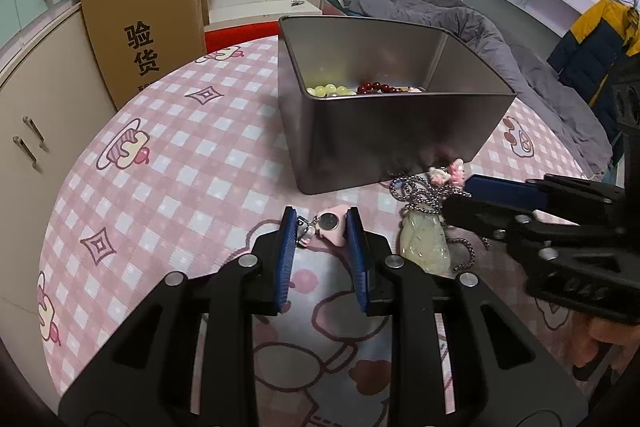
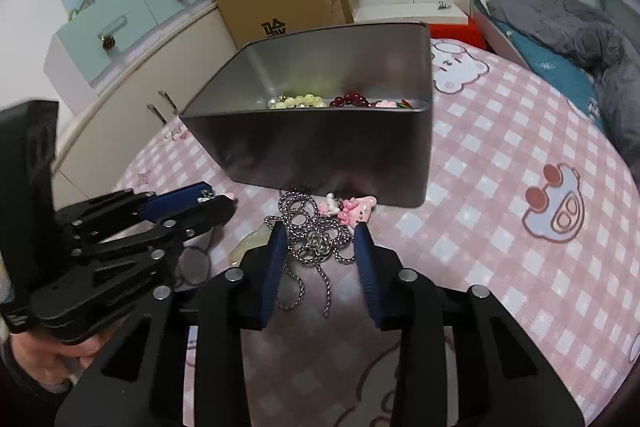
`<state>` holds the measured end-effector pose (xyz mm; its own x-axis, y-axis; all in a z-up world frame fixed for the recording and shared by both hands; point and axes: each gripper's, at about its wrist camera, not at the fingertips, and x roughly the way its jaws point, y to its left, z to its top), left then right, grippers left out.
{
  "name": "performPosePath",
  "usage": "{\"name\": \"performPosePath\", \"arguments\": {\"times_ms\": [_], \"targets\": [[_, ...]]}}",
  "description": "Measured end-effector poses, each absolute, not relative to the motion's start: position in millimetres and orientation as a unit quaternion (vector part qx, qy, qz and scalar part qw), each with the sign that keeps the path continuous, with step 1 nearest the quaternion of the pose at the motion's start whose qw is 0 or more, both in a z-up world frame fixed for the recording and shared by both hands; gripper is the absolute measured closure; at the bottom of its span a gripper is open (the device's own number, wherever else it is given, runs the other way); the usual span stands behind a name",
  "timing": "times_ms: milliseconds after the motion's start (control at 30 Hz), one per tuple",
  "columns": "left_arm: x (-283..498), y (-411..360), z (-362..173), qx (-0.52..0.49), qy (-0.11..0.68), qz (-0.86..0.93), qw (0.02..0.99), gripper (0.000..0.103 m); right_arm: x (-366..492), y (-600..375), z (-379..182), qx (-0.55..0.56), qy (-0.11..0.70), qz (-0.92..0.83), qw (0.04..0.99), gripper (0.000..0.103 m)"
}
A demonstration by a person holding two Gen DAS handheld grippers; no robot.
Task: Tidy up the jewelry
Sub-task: 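Grasp the silver chain with the right gripper while the left gripper grasps the pink heart charm, then lift the chain and charm over the grey box and open both grippers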
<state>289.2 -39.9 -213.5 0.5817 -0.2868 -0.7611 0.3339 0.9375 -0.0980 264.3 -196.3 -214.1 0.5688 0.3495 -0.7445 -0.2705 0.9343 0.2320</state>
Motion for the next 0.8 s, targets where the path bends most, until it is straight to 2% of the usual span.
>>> {"name": "performPosePath", "arguments": {"times_ms": [133, 233, 333, 600, 700, 767, 800], "targets": [[286.3, -38.8, -213.2, 0.023, 0.422, -0.176, 0.889, 0.078, 255.3, -181.0, -213.0, -0.03, 0.425, 0.171, 0.888, 0.08], [282.5, -34.5, -212.0, 0.021, 0.42, -0.179, 0.89, 0.078, 246.8, -187.8, -212.7, -0.028, 0.426, 0.172, 0.888, 0.081], [276.0, -31.9, -208.9, 0.02, 0.416, -0.182, 0.891, 0.078, 237.1, -201.0, -204.9, -0.005, 0.417, 0.181, 0.891, 0.088], [260.6, -24.2, -188.1, 0.02, 0.393, -0.186, 0.9, 0.078, 223.7, -211.1, -176.0, -0.014, 0.4, 0.19, 0.896, 0.088], [257.0, -23.3, -185.0, 0.019, 0.391, -0.186, 0.901, 0.078, 226.0, -206.0, -191.3, -0.024, 0.426, 0.188, 0.885, 0.085], [254.9, -23.9, -185.3, 0.02, 0.391, -0.185, 0.901, 0.078, 227.9, -205.4, -201.3, -0.019, 0.434, 0.184, 0.882, 0.068], [254.6, -23.9, -185.8, 0.019, 0.392, -0.185, 0.901, 0.078, 229.0, -205.1, -206.5, -0.017, 0.437, 0.182, 0.881, 0.067]]}}
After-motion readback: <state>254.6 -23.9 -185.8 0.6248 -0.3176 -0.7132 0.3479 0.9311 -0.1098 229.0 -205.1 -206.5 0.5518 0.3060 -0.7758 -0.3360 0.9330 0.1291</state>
